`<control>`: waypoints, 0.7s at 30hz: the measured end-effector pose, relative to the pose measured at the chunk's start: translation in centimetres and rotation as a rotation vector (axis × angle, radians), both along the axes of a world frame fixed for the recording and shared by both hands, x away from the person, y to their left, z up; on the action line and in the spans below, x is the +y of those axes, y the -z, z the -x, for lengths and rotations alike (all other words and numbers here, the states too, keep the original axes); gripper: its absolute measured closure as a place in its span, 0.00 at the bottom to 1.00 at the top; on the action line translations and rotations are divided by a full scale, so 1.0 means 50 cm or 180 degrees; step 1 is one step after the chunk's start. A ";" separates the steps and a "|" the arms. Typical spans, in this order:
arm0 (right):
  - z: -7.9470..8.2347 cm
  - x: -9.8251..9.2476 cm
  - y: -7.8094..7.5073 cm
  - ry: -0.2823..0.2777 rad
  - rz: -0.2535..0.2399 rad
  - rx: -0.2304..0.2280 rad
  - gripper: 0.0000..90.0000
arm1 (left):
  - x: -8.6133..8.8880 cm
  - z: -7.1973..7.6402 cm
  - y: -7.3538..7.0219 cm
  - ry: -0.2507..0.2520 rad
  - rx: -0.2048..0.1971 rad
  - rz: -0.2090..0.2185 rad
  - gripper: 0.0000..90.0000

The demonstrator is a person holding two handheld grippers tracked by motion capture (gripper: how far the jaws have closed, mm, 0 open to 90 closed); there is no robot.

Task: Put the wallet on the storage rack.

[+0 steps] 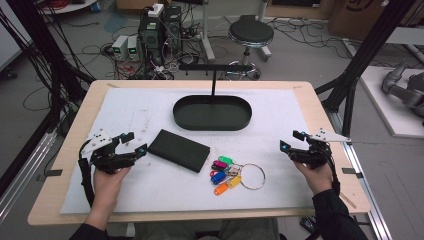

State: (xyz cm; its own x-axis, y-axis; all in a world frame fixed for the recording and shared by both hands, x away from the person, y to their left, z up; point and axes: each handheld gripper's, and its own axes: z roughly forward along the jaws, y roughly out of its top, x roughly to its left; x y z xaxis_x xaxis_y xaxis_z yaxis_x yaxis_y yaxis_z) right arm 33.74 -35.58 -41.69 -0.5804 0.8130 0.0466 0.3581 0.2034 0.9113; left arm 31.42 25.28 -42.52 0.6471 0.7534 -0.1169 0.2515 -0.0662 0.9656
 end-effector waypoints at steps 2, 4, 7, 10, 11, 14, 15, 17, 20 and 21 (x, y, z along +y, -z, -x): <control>0.000 0.000 0.000 0.0014 -0.0012 -0.0015 0.30 | -0.001 0.000 0.002 -0.0038 0.0001 -0.0038 0.28; 0.000 0.000 0.000 0.0014 -0.0023 -0.0027 0.30 | -0.003 0.000 0.003 -0.0060 0.0006 -0.0067 0.28; -0.002 0.000 0.002 0.0054 -0.0010 -0.0016 0.30 | -0.004 0.001 0.003 -0.0103 -0.0032 -0.0074 0.28; -0.002 -0.001 0.004 0.0058 0.0008 0.0001 0.30 | -0.005 -0.001 0.005 -0.0149 -0.0031 -0.0105 0.28; -0.002 -0.001 0.004 0.0045 0.0017 -0.0008 0.30 | -0.005 -0.003 0.006 -0.0152 -0.0015 -0.0120 0.28; -0.001 -0.002 0.005 0.0048 0.0055 -0.0032 0.30 | -0.003 -0.006 0.011 -0.0186 0.0030 -0.0137 0.30; -0.001 -0.002 0.005 0.0053 0.0070 -0.0044 0.30 | -0.003 -0.007 0.012 -0.0182 0.0039 -0.0137 0.31; 0.000 -0.002 0.005 0.0073 0.0078 -0.0050 0.30 | -0.001 -0.006 0.013 -0.0176 0.0051 -0.0146 0.35; -0.001 -0.001 0.005 0.0067 0.0100 -0.0053 0.30 | 0.001 -0.005 0.015 -0.0170 0.0062 -0.0166 0.37; -0.001 0.000 0.005 0.0065 0.0109 -0.0050 0.30 | 0.002 -0.006 0.016 -0.0151 0.0064 -0.0172 0.38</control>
